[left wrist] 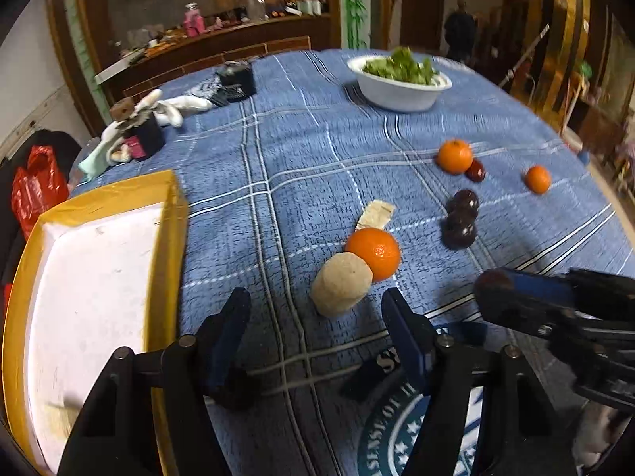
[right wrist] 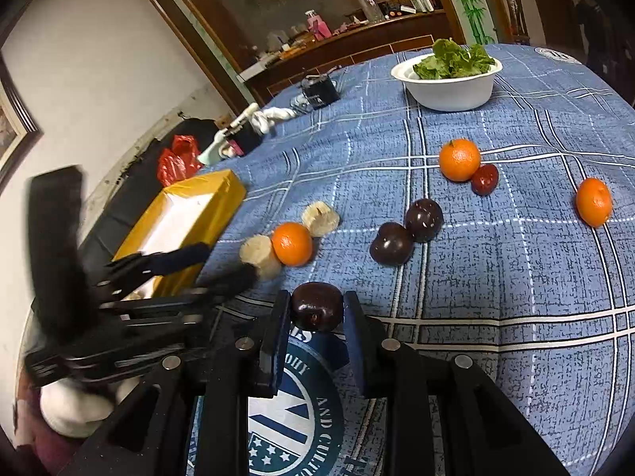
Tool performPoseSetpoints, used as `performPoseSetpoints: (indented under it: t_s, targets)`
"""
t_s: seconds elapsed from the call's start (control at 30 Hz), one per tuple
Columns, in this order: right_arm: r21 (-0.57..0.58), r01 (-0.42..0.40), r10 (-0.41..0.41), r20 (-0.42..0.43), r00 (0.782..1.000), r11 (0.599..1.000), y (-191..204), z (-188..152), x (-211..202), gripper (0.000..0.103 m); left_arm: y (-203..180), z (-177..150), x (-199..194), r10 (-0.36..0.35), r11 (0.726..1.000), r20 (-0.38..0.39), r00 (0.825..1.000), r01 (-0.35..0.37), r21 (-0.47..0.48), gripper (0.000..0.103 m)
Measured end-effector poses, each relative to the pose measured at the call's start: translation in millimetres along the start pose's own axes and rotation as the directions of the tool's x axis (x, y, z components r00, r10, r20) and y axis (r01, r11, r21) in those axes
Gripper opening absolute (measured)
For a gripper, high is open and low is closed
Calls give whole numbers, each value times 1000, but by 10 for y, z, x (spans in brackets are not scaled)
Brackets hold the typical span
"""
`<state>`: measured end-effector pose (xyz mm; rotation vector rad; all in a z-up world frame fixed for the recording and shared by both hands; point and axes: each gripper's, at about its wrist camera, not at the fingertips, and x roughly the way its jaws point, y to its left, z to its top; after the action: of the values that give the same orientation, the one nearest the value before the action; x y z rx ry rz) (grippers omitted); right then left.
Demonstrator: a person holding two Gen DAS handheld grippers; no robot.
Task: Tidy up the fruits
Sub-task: 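Grasp a dark plum with the right tool while the left tool grasps a round white piece, then carry the plum and white piece to the tray and release both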
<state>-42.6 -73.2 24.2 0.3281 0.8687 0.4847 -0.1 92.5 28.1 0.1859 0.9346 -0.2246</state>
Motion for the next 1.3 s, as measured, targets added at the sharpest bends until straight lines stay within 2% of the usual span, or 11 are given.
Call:
performPoseSetpoints:
  t_s: [0.13, 0.2, 0.27, 0.37, 0.47, 0.53, 0.67, 0.87, 1.1, 1.2, 1.3]
  targets:
    - [0, -23, 23, -10, 1000, 1000, 12, 1, 8, 29, -7, 71, 162, -12, 1000, -19, 1000, 13, 29, 67]
    - [0, -34, 34, -7, 999, 999, 16, 3, -1, 29, -25, 101, 216, -56, 998, -19, 998, 56, 25, 67]
    - [3, -38, 38, -3, 999, 999, 7, 2, -9, 29, -66, 109, 239, -66, 997, -12, 998, 66, 40, 67]
    - [11, -33, 33, -9, 999, 999, -13, -10, -8, 29, -179, 64, 247, -76, 993, -5, 997, 76, 92, 52]
    - [18, -33, 34, -11, 999, 999, -30, -9, -5, 30, -193, 32, 230, -109, 990, -21, 994, 110, 91, 27]
    - [13, -24, 24, -10, 1000, 1000, -20, -15, -4, 30, -184, 10, 232, -77, 993, -15, 997, 78, 92, 27]
    - [11, -13, 14, -12, 1000, 1000, -21, -4, 18, 29, -43, -14, 127, -88, 996, 11, 996, 87, 15, 27]
    - [12, 9, -9, -19, 1000, 1000, -29, -5, 73, 29, 307, -129, -329, -68, 987, 94, 993, 80, -136, 28]
    - [-14, 36, -36, -22, 999, 999, 63, -7, 129, 29, 1130, -462, -737, 54, 935, 123, 991, -7, -355, 28]
    - [-27, 6, -7, -38, 999, 1000, 228, 30, 157, 29, 1514, -568, -789, 87, 902, 102, 991, -34, -431, 28]
    - [-59, -48, 44, -67, 997, 997, 531, 126, 239, 30, 1770, -614, -760, 87, 881, 86, 992, -37, -472, 28]
